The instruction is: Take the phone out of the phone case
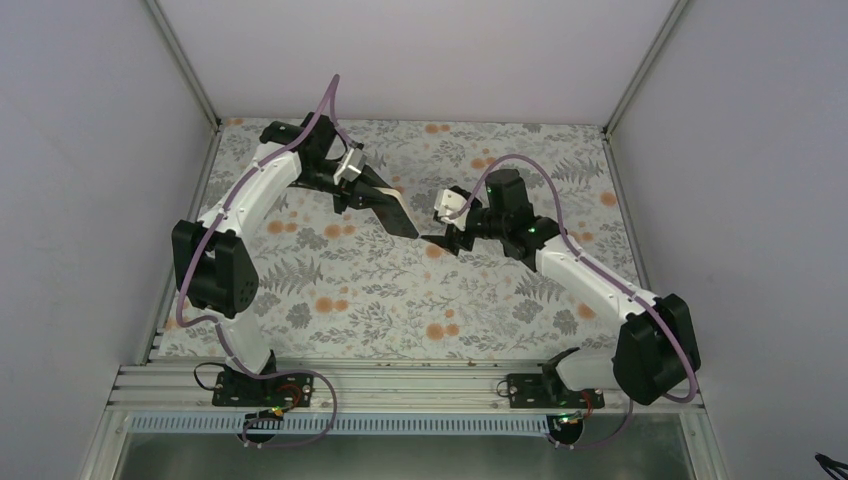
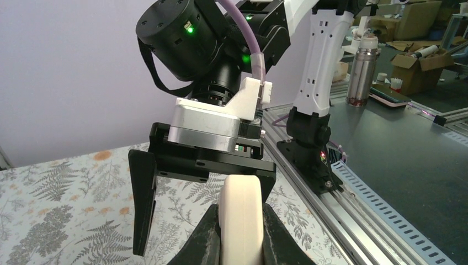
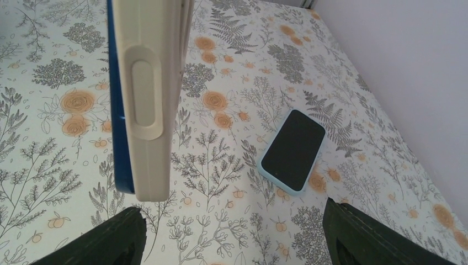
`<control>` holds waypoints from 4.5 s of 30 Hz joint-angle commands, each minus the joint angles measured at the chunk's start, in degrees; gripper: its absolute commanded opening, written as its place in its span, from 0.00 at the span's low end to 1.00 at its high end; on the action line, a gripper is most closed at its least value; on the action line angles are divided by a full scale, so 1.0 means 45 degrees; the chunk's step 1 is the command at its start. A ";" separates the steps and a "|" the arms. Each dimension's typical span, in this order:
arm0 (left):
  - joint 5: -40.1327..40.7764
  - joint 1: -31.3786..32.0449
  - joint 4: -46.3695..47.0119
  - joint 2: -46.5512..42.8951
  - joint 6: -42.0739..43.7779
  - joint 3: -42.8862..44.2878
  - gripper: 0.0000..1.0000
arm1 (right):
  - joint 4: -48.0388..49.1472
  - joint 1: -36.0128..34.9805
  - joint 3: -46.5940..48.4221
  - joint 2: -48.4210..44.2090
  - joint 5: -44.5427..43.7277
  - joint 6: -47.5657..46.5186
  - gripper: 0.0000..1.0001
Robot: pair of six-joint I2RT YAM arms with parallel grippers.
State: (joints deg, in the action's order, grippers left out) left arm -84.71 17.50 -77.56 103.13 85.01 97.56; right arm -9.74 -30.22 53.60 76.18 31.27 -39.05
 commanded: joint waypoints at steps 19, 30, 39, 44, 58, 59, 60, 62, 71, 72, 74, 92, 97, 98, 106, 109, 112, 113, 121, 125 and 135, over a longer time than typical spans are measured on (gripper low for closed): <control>-0.3275 0.0135 -0.0050 0.0005 0.0239 0.0265 0.02 | -0.0197 -0.0063 0.0919 0.0351 0.1054 0.0123 0.83; -0.3510 0.0330 -0.0030 -0.0027 -0.0039 0.0228 0.02 | 0.0292 -0.0111 0.0927 0.0532 0.0548 0.0429 0.83; -0.3886 0.0735 -0.0030 -0.0159 -0.0302 -0.0001 0.02 | 0.1286 -0.0091 0.1718 0.0762 -0.0975 0.1047 0.84; -0.4052 0.0815 -0.0030 -0.0116 -0.0467 -0.0117 0.02 | 0.1252 -0.0084 0.2583 0.0914 -0.0797 0.1279 0.84; -0.4086 0.0984 -0.0030 0.0589 -0.0638 0.0210 0.02 | 0.0890 -0.0527 0.4457 0.1484 0.1972 0.2419 0.85; -0.4082 0.0966 -0.0030 0.0688 -0.0554 0.0227 0.02 | 0.0774 -0.0643 0.4638 0.1479 0.2314 0.2394 0.85; -0.4076 0.0957 -0.0030 0.0738 -0.0479 0.0229 0.02 | 0.0689 -0.0721 0.4783 0.1456 0.2657 0.2418 0.85; -0.4067 0.0896 -0.0030 0.0905 -0.0338 0.0271 0.02 | 0.0445 -0.0833 0.5148 0.1404 0.3259 0.2542 0.85; -0.4038 0.0593 -0.0050 0.1551 -0.0295 0.0813 0.02 | -0.0182 -0.1378 0.5600 0.1912 0.3916 0.2838 0.41; -0.4010 0.0520 -0.0050 0.1608 -0.0273 0.0881 0.02 | -0.0385 -0.1421 0.5651 0.1996 0.3961 0.2767 0.30; -0.3893 0.0216 -0.0050 0.1588 -0.0190 0.1088 0.03 | -0.0740 -0.1430 0.5705 0.2020 0.3882 0.2688 0.06; 0.5637 -0.1934 1.2722 -0.2393 -0.8769 -0.0519 1.00 | -0.5842 0.3487 0.4594 0.0979 0.4718 -0.0029 0.04; 1.1736 0.0663 1.9345 -0.4612 -0.8478 -0.5780 1.00 | -0.4801 0.4489 0.6158 0.3690 0.6054 0.3566 0.04; 1.2840 0.1271 1.9677 -0.4541 -0.8762 -0.6072 1.00 | -0.4573 0.4620 0.6641 0.4337 0.6389 0.4579 0.04; 1.8065 0.4083 2.4208 -0.3693 -0.9217 -0.7951 1.00 | -0.2495 0.4958 0.9660 0.7452 0.5818 1.0740 0.04; 1.9525 0.4939 2.6440 -0.2936 -0.8218 -0.8754 1.00 | -0.2533 0.4894 1.0511 0.8086 0.4833 1.1675 0.04; 1.9904 0.5585 2.7637 -0.2032 -0.7251 -0.8923 1.00 | -0.2638 0.4715 1.0921 0.8441 0.4002 1.2111 0.04; 1.9950 0.5702 2.7864 -0.1731 -0.7217 -0.8867 1.00 | -0.2609 0.4707 1.0971 0.8534 0.3957 1.2305 0.04; 2.1417 0.6012 3.0585 0.0263 -0.6835 -0.8139 1.00 | -0.2537 0.4602 1.0825 0.8715 0.3856 1.2619 0.04; 2.1869 0.6014 3.1077 0.1068 -0.6574 -0.7656 1.00 | -0.2343 0.4477 1.0871 0.8752 0.3940 1.2773 0.04; 2.1786 0.5940 3.0748 0.2119 -0.6451 -0.6863 1.00 | -0.2225 0.4041 1.0853 0.8360 0.3965 1.2977 0.04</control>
State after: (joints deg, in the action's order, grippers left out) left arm 12.12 44.42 58.24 110.52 55.16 64.99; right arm -23.57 -11.00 101.54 116.44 47.20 18.33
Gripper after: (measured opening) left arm 0.999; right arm 0.063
